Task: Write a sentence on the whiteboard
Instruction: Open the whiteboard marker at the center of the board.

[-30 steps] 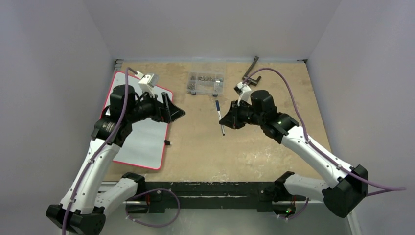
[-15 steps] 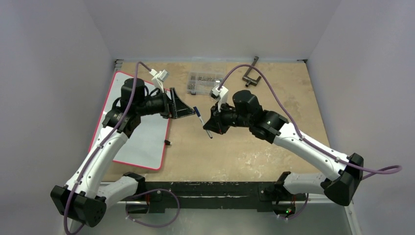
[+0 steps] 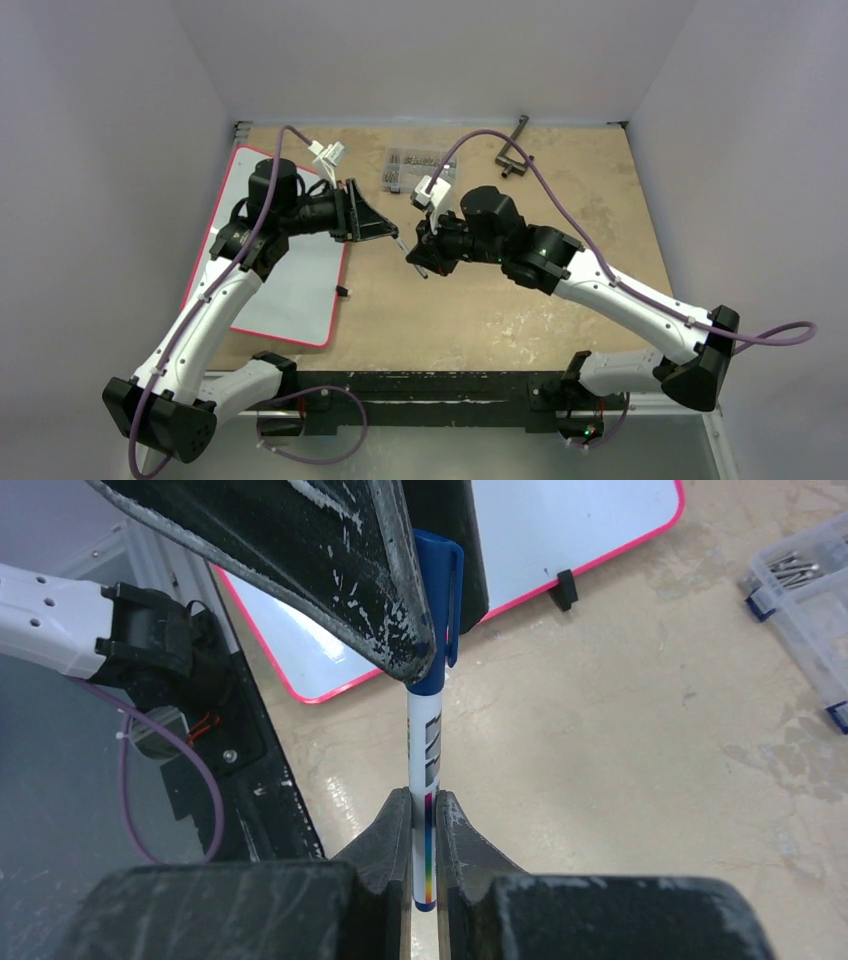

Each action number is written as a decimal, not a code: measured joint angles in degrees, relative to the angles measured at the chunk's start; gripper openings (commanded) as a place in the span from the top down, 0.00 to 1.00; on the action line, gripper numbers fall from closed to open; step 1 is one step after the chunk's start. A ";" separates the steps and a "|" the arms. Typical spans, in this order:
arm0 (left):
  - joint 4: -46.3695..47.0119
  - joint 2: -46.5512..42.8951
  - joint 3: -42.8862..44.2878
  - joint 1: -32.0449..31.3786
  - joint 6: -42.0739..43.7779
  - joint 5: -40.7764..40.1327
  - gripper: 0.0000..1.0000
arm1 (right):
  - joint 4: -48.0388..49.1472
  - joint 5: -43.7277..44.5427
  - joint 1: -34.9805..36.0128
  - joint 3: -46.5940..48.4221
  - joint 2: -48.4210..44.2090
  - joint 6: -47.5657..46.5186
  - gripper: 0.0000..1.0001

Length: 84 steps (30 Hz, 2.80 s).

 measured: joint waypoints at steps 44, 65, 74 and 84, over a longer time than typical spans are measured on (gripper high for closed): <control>2.64 -0.07 -2.12 -1.18 -1.46 0.66 1.00 | -7.02 8.00 4.00 8.52 4.44 -12.59 0.44; 10.43 -3.72 -1.49 -1.20 -9.46 -4.44 1.00 | 20.96 15.89 4.24 -13.29 -17.27 13.66 0.01; 20.35 -8.00 -1.64 -1.20 -16.98 -8.61 1.00 | 29.22 15.67 2.58 -15.30 -22.36 25.18 0.01; 31.26 -14.16 -6.27 -1.20 -26.53 -14.71 1.00 | 43.76 12.68 2.36 -18.80 -18.45 33.42 0.06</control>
